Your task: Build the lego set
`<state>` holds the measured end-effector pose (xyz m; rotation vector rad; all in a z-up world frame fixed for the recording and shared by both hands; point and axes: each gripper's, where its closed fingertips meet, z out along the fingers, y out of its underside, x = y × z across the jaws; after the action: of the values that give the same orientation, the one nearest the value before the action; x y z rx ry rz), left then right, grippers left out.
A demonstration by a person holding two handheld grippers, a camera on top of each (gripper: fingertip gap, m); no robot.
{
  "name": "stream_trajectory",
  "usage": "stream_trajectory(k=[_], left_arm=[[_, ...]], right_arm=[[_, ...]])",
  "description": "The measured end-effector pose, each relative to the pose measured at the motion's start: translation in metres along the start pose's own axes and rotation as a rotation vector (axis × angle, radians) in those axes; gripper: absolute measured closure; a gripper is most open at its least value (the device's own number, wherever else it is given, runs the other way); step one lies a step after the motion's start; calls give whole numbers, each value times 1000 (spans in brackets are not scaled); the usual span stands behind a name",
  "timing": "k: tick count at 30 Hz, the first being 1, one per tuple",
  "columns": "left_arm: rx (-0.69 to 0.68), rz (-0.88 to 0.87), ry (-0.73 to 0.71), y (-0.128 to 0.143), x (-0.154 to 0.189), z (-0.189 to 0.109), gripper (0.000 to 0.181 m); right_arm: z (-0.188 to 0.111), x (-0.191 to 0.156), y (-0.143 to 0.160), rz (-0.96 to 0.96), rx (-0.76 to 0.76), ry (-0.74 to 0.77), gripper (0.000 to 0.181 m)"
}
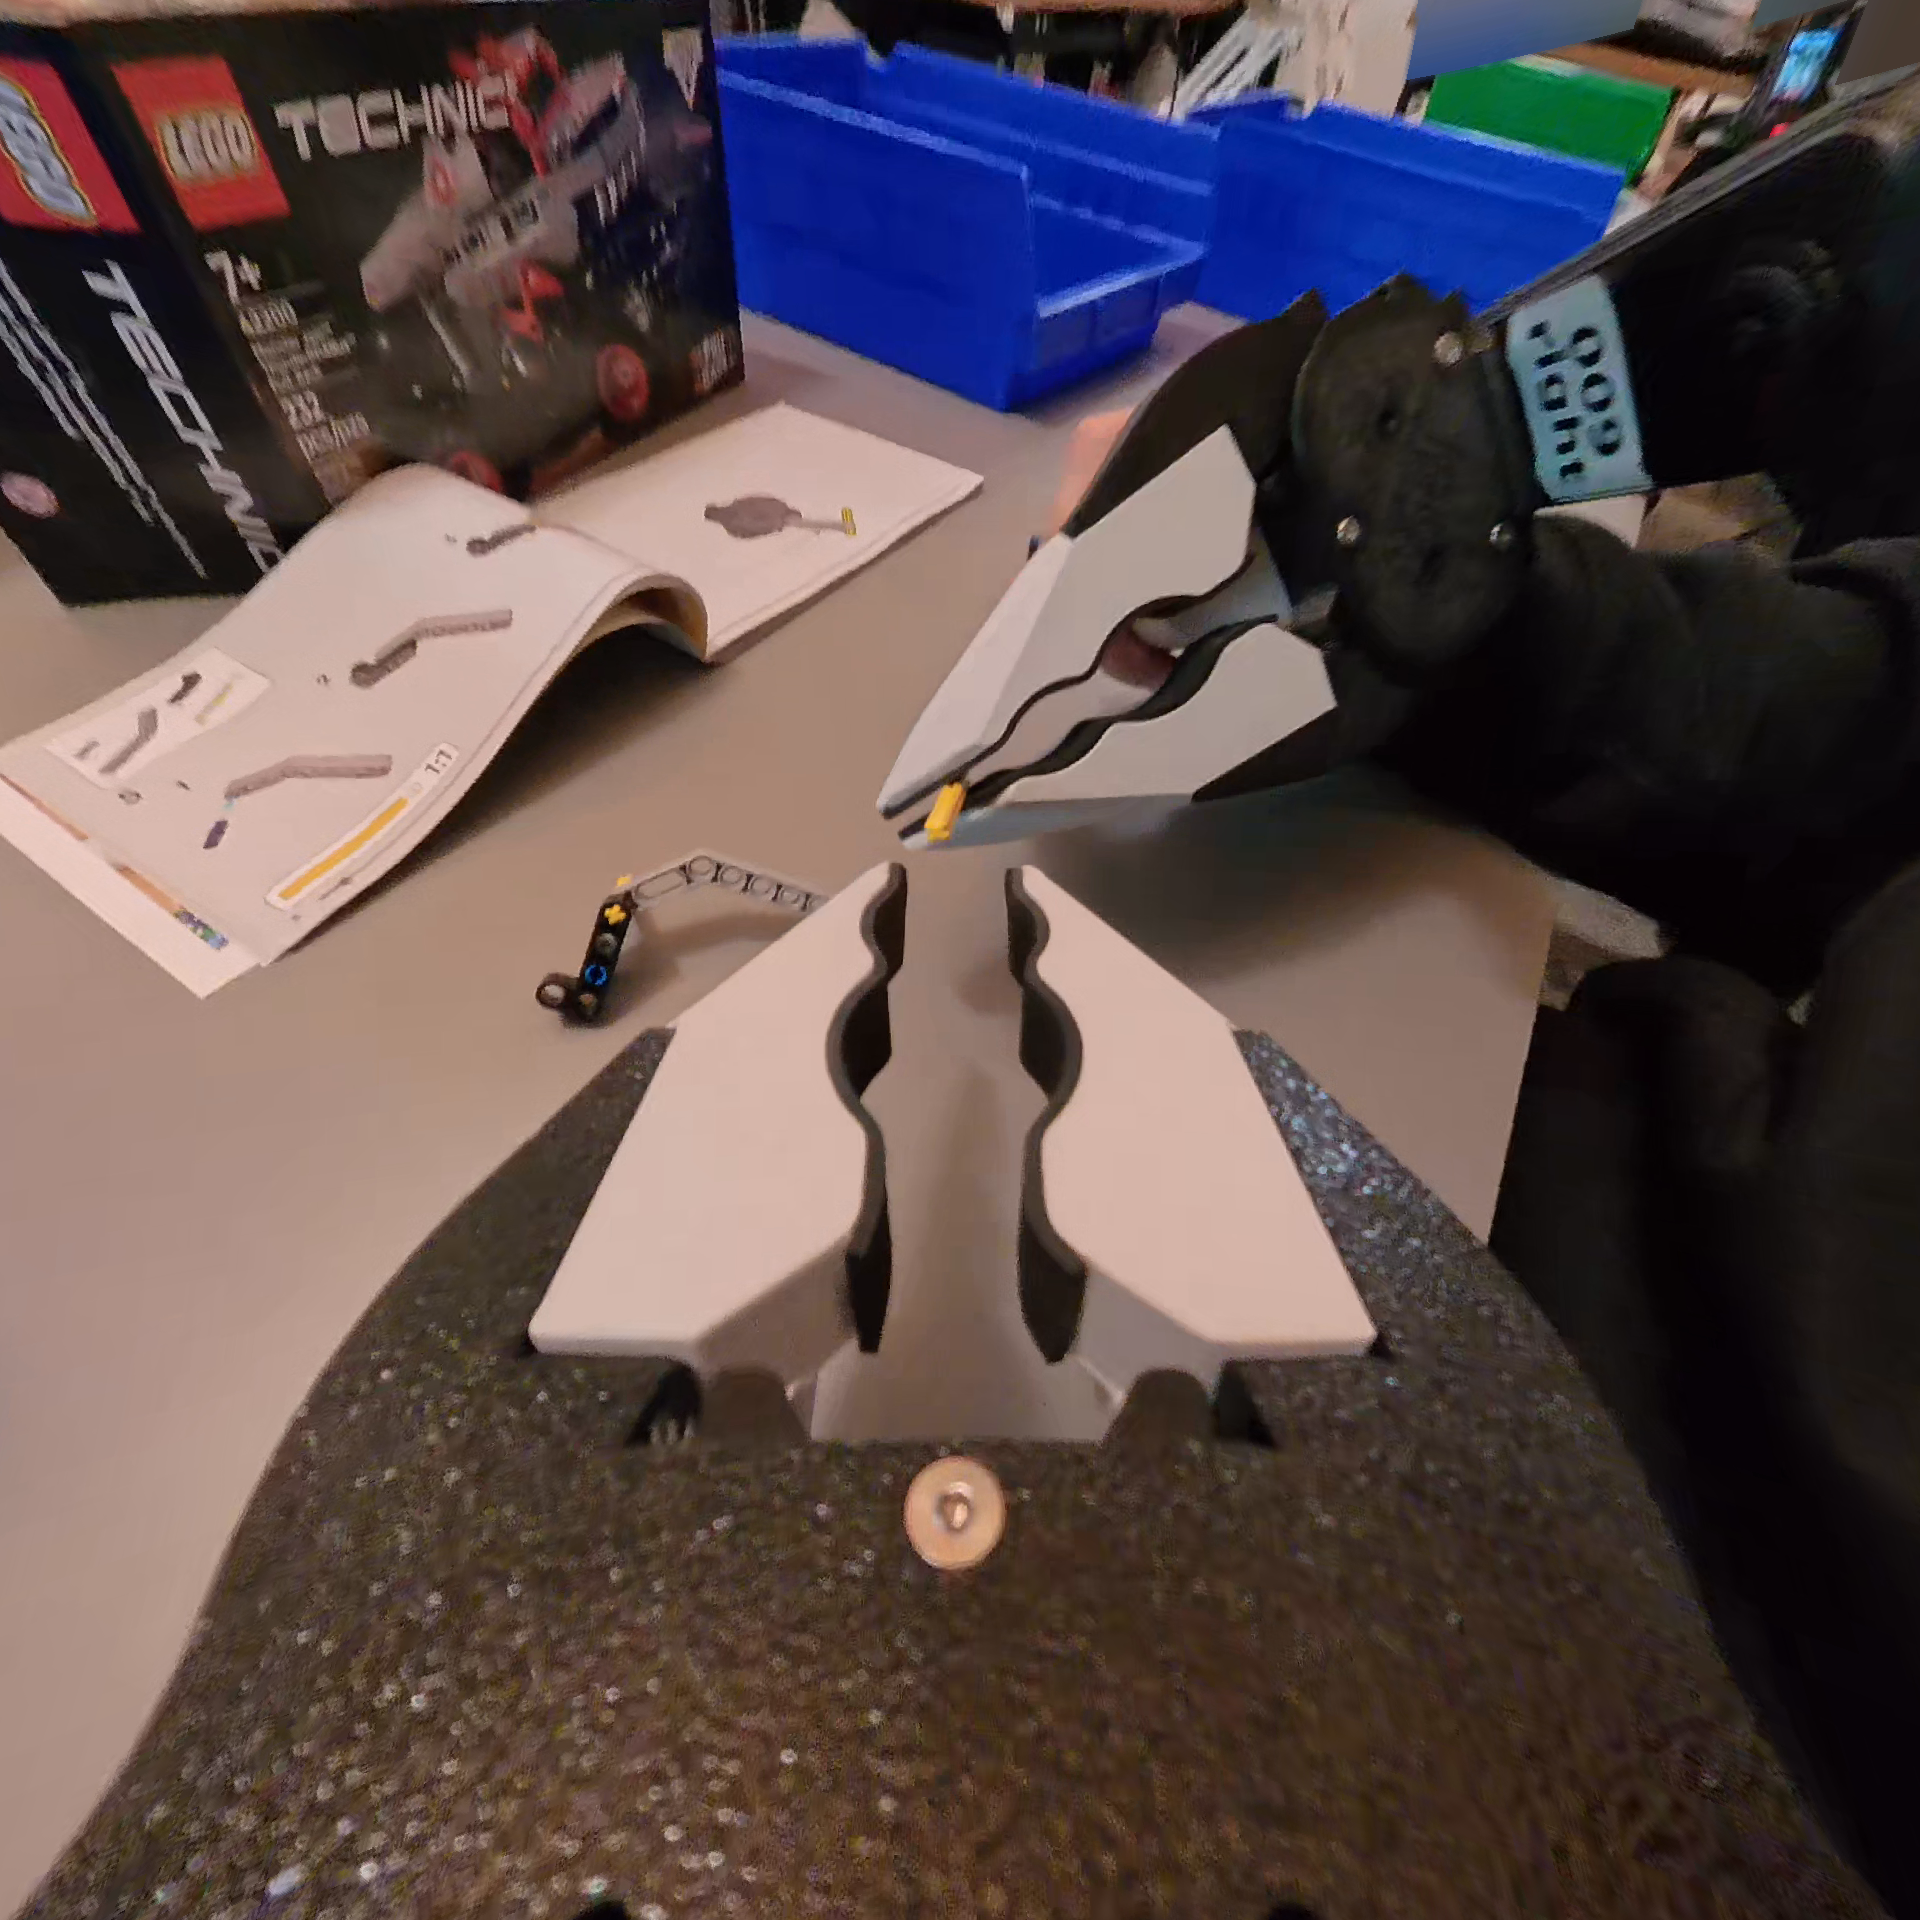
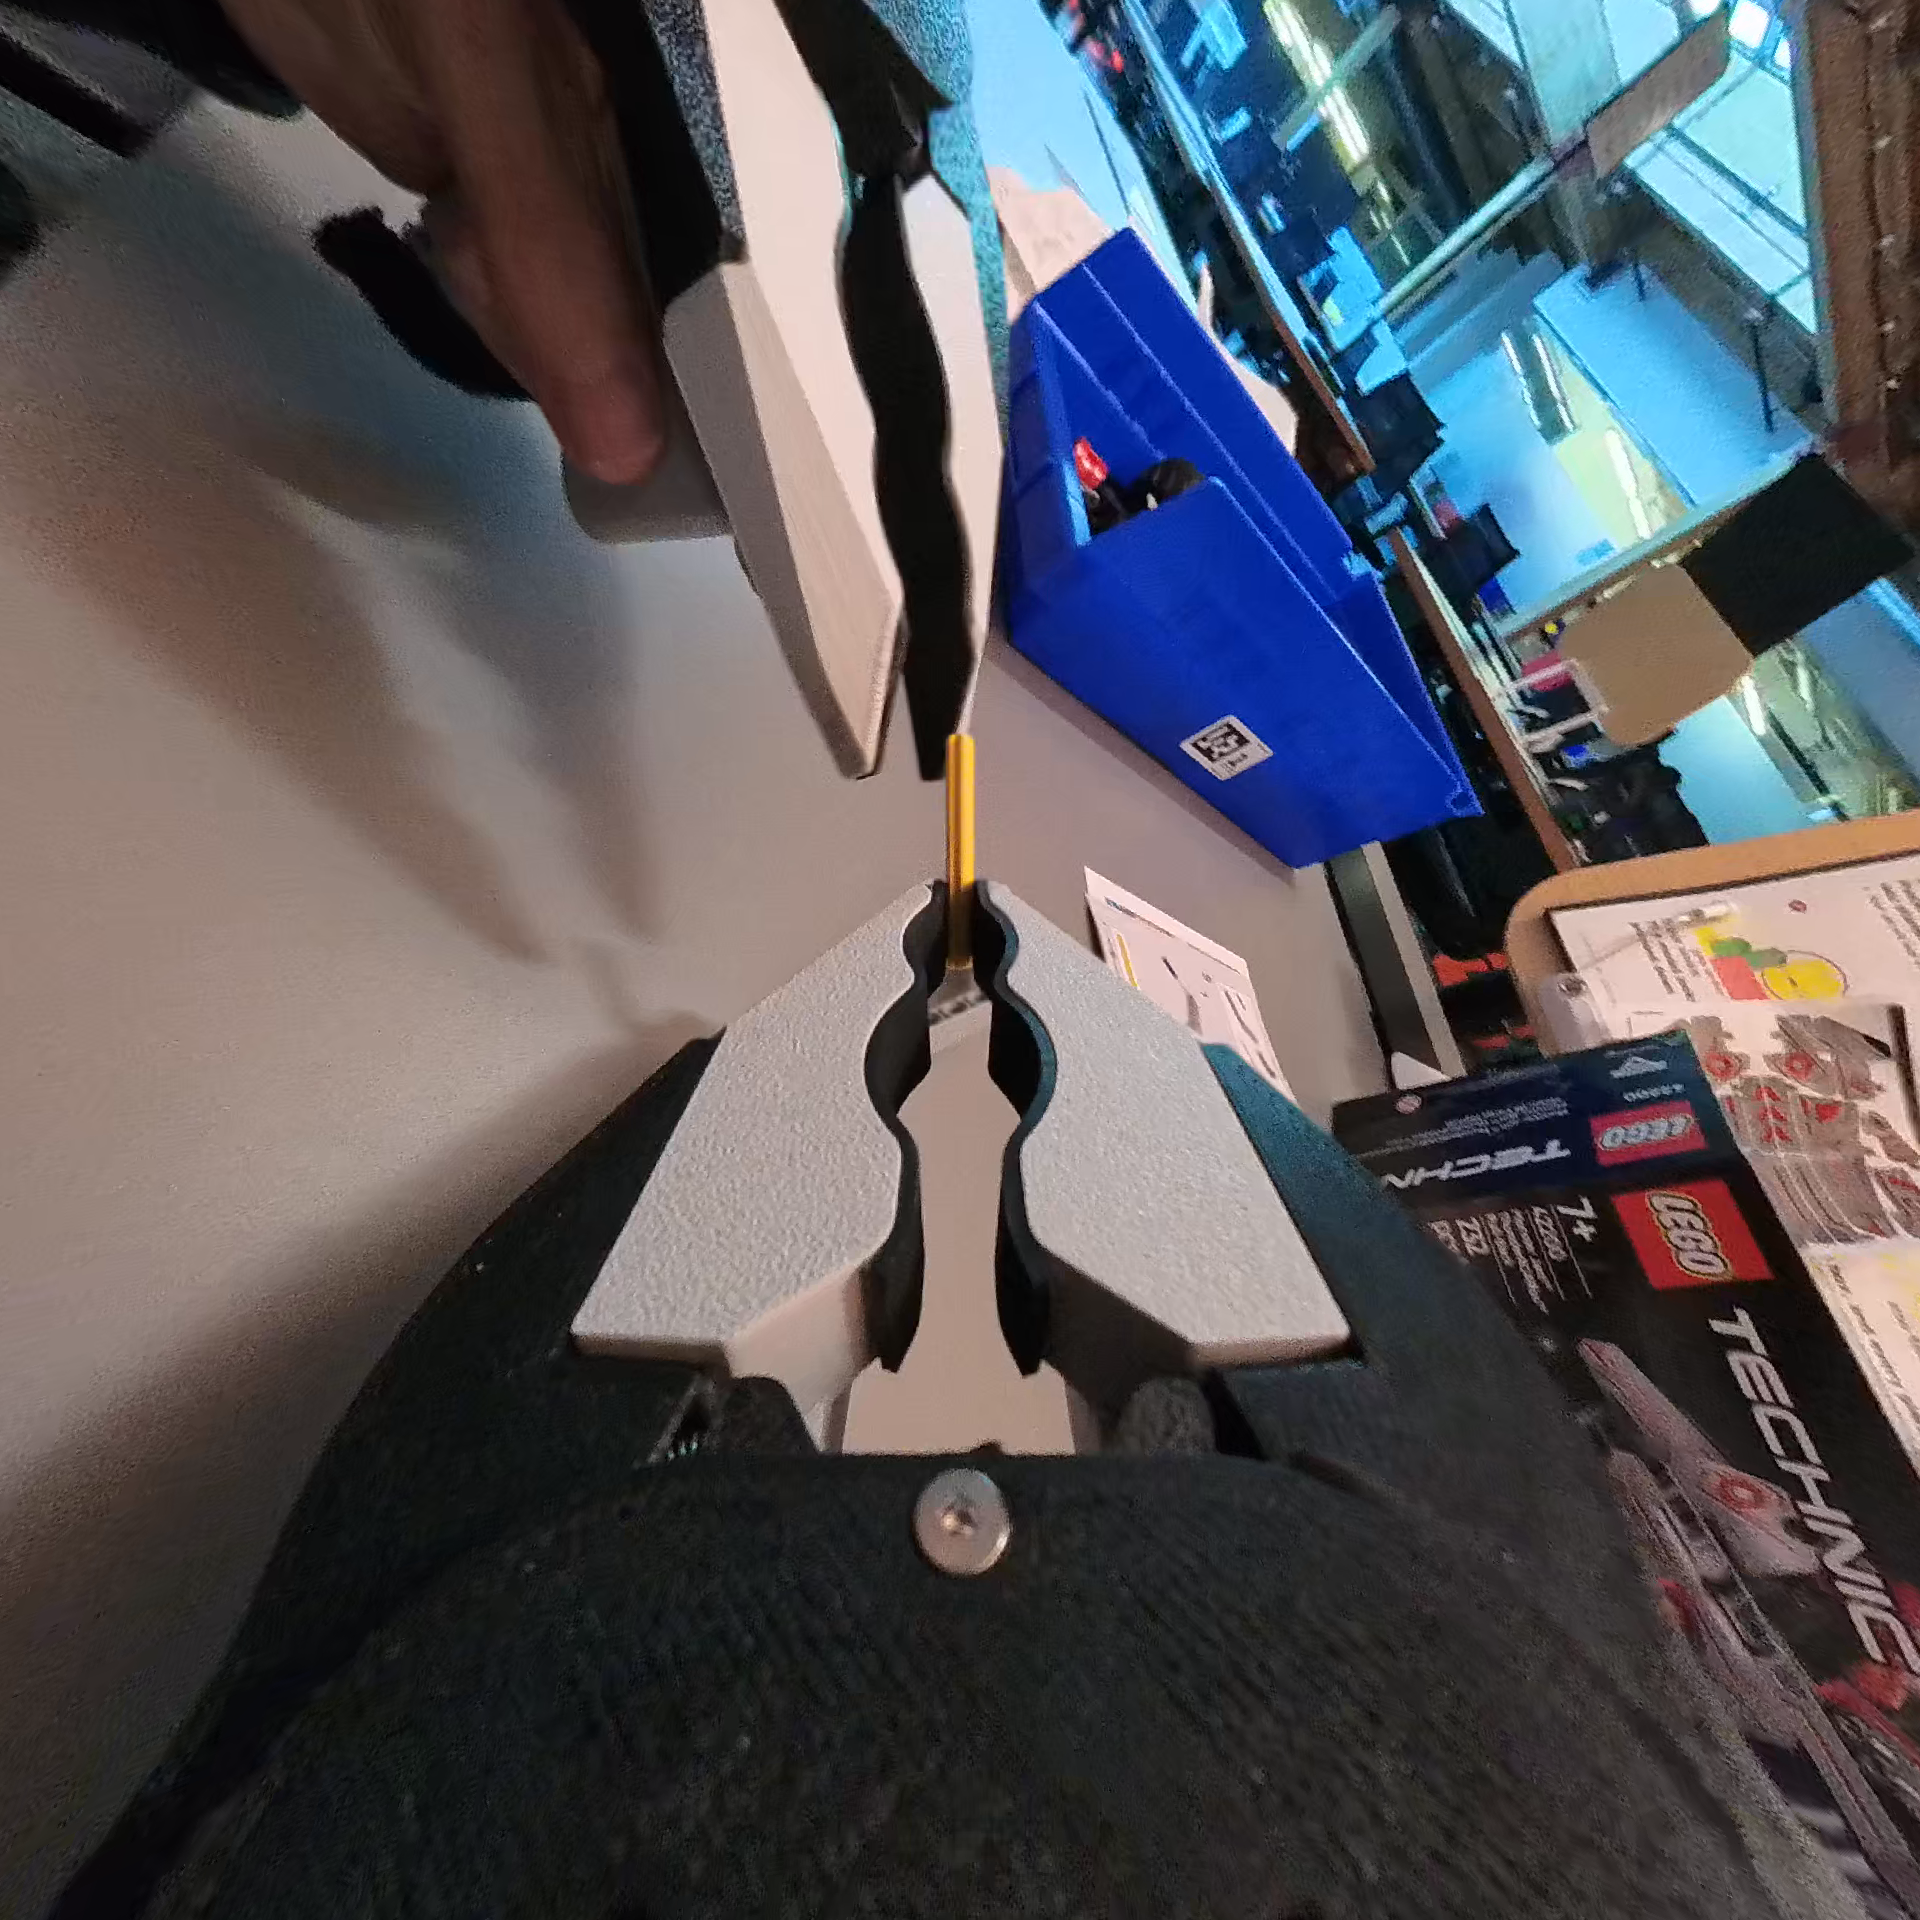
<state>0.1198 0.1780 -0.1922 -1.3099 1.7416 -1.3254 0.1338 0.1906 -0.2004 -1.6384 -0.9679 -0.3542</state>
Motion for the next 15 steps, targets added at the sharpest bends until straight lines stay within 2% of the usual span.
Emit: stream_trajectory(k=[5,6,9,13,15], left_arm=[[47,13,-17,-6,2,-2,171],[44,16,-33,-6,0,-2,178],[14,33,-30,-3,0,-2,180],[-24,92,-41,2,0,-1,180],[-42,138,-72,3,-3,1,180]], right_arm=[[2,-8,-4,-11,15,-38,180],[2,-7,-4,-17,14,-29,180],[4,-10,-3,-13,4,-41,180],[5,-15,0,64,15,-107,179],[2,-10,10,184,-10,-157,172]])
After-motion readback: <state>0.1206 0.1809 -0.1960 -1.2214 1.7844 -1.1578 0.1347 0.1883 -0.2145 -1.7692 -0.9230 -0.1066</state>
